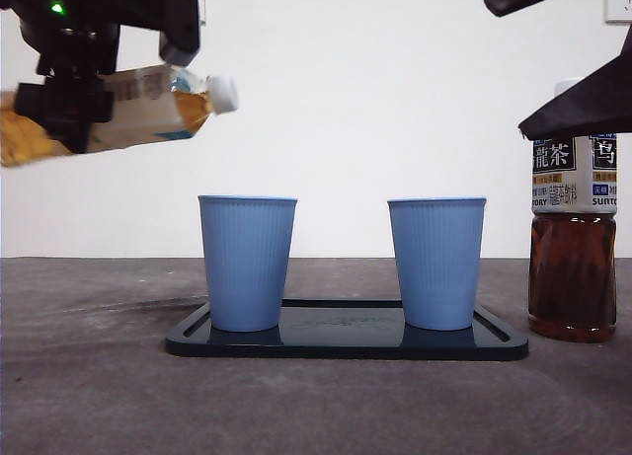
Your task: Pour the drink into the cup
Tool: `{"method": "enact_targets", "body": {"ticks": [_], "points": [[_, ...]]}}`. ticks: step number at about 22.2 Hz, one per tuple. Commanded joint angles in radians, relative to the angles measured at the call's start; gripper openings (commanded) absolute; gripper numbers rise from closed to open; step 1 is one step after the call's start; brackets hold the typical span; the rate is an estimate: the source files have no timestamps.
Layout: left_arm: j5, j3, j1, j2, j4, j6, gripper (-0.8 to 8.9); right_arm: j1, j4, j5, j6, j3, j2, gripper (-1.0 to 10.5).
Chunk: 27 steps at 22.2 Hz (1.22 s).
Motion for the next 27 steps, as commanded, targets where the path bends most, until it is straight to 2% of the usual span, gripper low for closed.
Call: {"method": "enact_targets", "body": {"ticks": [1, 6, 9, 15, 19, 27], "points": [[0.058, 0.035, -0.009, -0.042, 0.009, -0.24, 1.74, 0.007, 0.009, 0.004, -0.015, 0.016, 0.005, 4.3], [0.302, 0.035, 0.021, -0.108, -0.029, -0.525, 1.74, 0.007, 0.009, 0.007, -0.015, 0.016, 0.005, 4.3], [0.442, 0.034, 0.052, -0.139, -0.024, -0.642, 1.74, 0.007, 0.008, 0.007, -0.014, 0.016, 0.005, 4.3], [0.597, 0.017, 0.117, -0.174, 0.034, -0.766, 1.74, 0.007, 0.008, 0.014, -0.011, 0.016, 0.005, 4.3], [0.652, -0.058, 0.157, -0.19, 0.16, -0.852, 1.74, 0.007, 0.009, 0.03, -0.011, 0.016, 0.005, 4.3], [0.656, -0.325, 0.183, -0.192, 0.516, -0.926, 1.72, 0.007, 0.008, 0.03, 0.006, 0.016, 0.005, 4.3]]}}
